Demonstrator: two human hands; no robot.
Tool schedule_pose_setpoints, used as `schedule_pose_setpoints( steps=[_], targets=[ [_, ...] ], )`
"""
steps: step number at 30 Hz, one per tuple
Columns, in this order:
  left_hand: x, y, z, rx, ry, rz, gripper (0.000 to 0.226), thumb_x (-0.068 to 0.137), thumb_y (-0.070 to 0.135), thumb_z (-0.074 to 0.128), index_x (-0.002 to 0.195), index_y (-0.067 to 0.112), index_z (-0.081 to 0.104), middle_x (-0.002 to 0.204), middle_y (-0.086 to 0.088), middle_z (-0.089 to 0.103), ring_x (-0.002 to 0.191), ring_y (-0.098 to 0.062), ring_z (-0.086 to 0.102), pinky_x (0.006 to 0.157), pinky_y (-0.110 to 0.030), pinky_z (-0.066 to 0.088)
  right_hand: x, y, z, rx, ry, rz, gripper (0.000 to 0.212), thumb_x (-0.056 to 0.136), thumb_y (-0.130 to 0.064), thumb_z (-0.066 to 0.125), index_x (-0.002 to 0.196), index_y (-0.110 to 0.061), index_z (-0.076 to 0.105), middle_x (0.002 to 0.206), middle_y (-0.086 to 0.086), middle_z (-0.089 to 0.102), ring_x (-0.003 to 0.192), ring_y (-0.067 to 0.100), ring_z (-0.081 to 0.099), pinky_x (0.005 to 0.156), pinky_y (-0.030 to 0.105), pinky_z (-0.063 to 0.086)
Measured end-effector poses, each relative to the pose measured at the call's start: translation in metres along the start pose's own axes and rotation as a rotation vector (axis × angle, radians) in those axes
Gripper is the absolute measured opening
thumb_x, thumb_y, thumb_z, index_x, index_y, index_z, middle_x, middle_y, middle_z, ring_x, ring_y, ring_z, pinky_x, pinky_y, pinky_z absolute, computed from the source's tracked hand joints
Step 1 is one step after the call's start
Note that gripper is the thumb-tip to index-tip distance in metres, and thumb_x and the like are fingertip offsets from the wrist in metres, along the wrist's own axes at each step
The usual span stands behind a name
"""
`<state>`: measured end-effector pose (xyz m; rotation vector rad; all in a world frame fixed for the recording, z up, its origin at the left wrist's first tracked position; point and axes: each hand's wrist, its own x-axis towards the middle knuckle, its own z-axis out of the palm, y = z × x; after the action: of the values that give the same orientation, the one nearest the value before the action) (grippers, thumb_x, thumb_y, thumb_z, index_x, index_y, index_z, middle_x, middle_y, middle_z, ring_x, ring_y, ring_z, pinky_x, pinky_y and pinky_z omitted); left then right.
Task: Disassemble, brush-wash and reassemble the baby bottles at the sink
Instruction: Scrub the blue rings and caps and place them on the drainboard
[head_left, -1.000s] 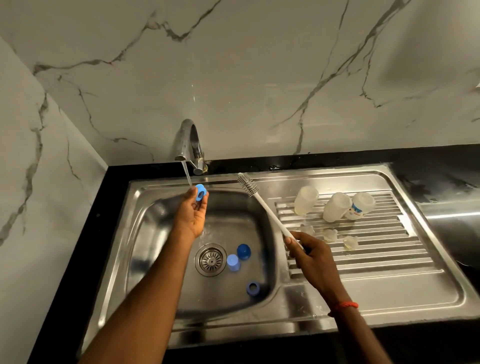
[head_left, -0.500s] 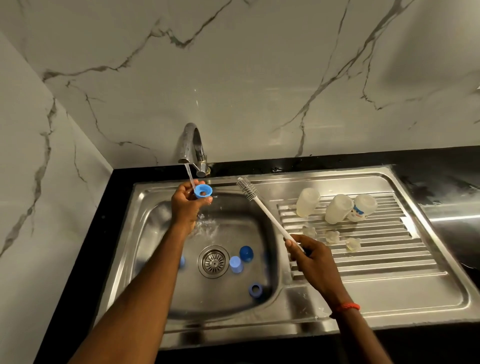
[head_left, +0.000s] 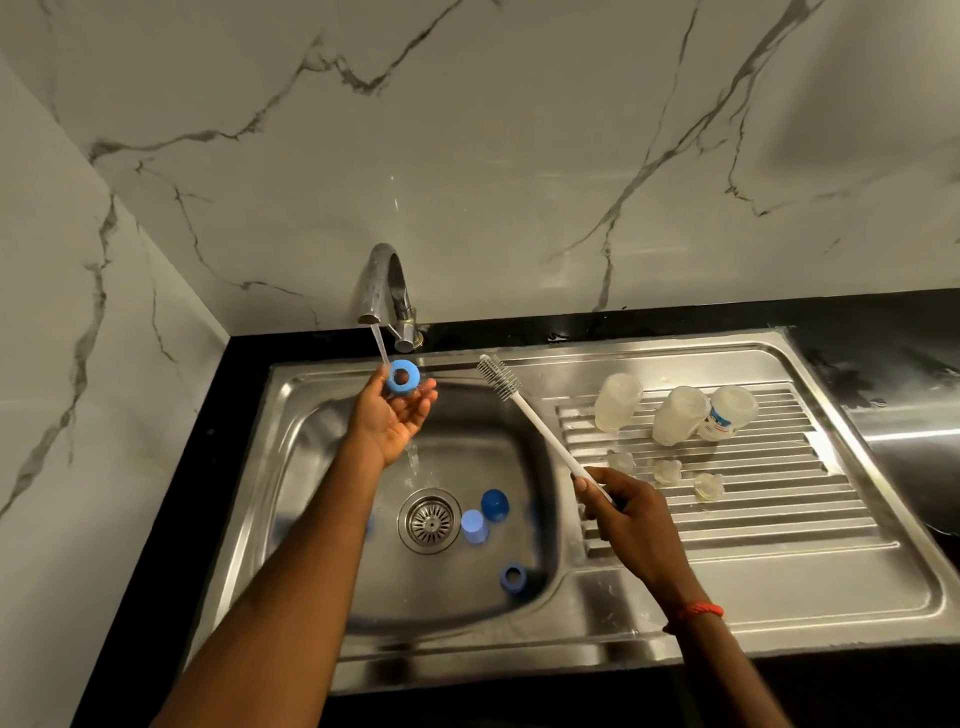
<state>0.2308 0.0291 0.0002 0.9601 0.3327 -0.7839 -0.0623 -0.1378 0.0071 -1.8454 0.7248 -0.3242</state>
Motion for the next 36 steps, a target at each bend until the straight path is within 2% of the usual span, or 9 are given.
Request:
schedule_pose_setpoints(
  steps=[6,10,13,15,20,25,29,32,36],
  targets=[
    [-0.002,0.002,-0.003,-0.332,-0.033,0.111,0.022,0.095,0.016,0.062,0.113,0.004,0.060,0.104,-0.018,0.067,0.090,-0.024,0.069,0.072,-0.026,0.061,0.001,0.001,-0.002,0.000,0.003,0.010,0.025,0.091,-0.046,0.064,0.096,-0.024,0.074,0.071,0.005,0.069,0.062,0.022,0.067,0.051,0.022,0.053],
    [-0.002,0.001,-0.015,0.187,0.105,0.311,0.038,0.081,-0.011,0.072,0.095,0.017,0.050,0.102,-0.015,0.063,0.093,-0.031,0.066,0.075,-0.035,0.062,0.001,0.002,-0.004,-0.012,0.012,-0.012,0.024,0.091,-0.048,0.064,0.095,-0.026,0.074,0.072,0.003,0.070,0.064,0.018,0.068,0.054,0.025,0.055],
    [-0.011,-0.004,-0.031,1.017,0.304,0.502,0.051,0.060,0.010,0.094,0.091,0.016,0.053,0.088,-0.003,0.063,0.075,-0.019,0.062,0.065,-0.030,0.055,0.001,-0.003,-0.004,-0.022,0.025,-0.035,0.024,0.091,-0.046,0.063,0.090,-0.025,0.074,0.066,0.003,0.067,0.053,0.011,0.060,0.051,0.024,0.051],
    [-0.017,-0.007,-0.035,1.290,0.279,0.621,0.050,0.055,0.015,0.096,0.086,0.012,0.057,0.083,-0.002,0.065,0.070,-0.018,0.060,0.058,-0.022,0.046,0.001,-0.006,-0.004,-0.027,0.025,-0.058,0.026,0.092,-0.046,0.063,0.088,-0.022,0.073,0.063,0.003,0.064,0.048,0.006,0.052,0.049,0.021,0.046],
    [-0.027,-0.013,-0.037,1.335,0.174,0.803,0.045,0.064,0.009,0.092,0.099,0.012,0.064,0.095,-0.001,0.070,0.082,-0.015,0.066,0.070,-0.019,0.050,-0.003,-0.010,-0.005,-0.029,0.040,-0.090,0.022,0.094,-0.042,0.063,0.090,-0.023,0.074,0.064,0.005,0.065,0.050,0.012,0.056,0.048,0.026,0.051],
    [-0.033,-0.019,-0.052,1.659,-0.063,0.557,0.073,0.067,0.007,0.090,0.130,0.014,0.055,0.103,-0.007,0.071,0.087,-0.020,0.068,0.072,-0.020,0.047,-0.011,-0.011,-0.010,0.006,0.054,-0.088,0.018,0.094,-0.039,0.065,0.094,-0.024,0.074,0.064,0.000,0.064,0.050,0.006,0.055,0.050,0.016,0.046],
    [-0.039,-0.024,-0.034,1.602,-0.041,0.591,0.066,0.062,0.003,0.093,0.110,0.013,0.048,0.100,-0.003,0.064,0.086,-0.017,0.063,0.064,-0.012,0.042,-0.016,-0.009,-0.011,0.010,0.073,-0.074,0.020,0.094,-0.041,0.064,0.094,-0.023,0.074,0.068,0.001,0.067,0.056,0.009,0.063,0.052,0.019,0.050],
    [-0.040,-0.026,-0.020,1.650,-0.069,0.649,0.053,0.065,0.006,0.092,0.099,0.014,0.052,0.097,-0.005,0.064,0.082,-0.018,0.061,0.063,-0.014,0.041,-0.019,-0.008,-0.011,0.026,0.067,-0.065,0.022,0.094,-0.044,0.064,0.094,-0.024,0.073,0.073,0.005,0.070,0.064,0.020,0.069,0.054,0.037,0.060],
    [-0.039,-0.029,-0.009,1.686,-0.139,0.692,0.047,0.068,0.011,0.091,0.106,0.009,0.064,0.101,-0.009,0.070,0.085,-0.021,0.066,0.072,-0.027,0.053,-0.024,-0.005,-0.013,0.028,0.103,-0.089,0.019,0.095,-0.040,0.065,0.095,-0.023,0.073,0.074,0.005,0.070,0.064,0.019,0.069,0.059,0.038,0.060]
  ],
)
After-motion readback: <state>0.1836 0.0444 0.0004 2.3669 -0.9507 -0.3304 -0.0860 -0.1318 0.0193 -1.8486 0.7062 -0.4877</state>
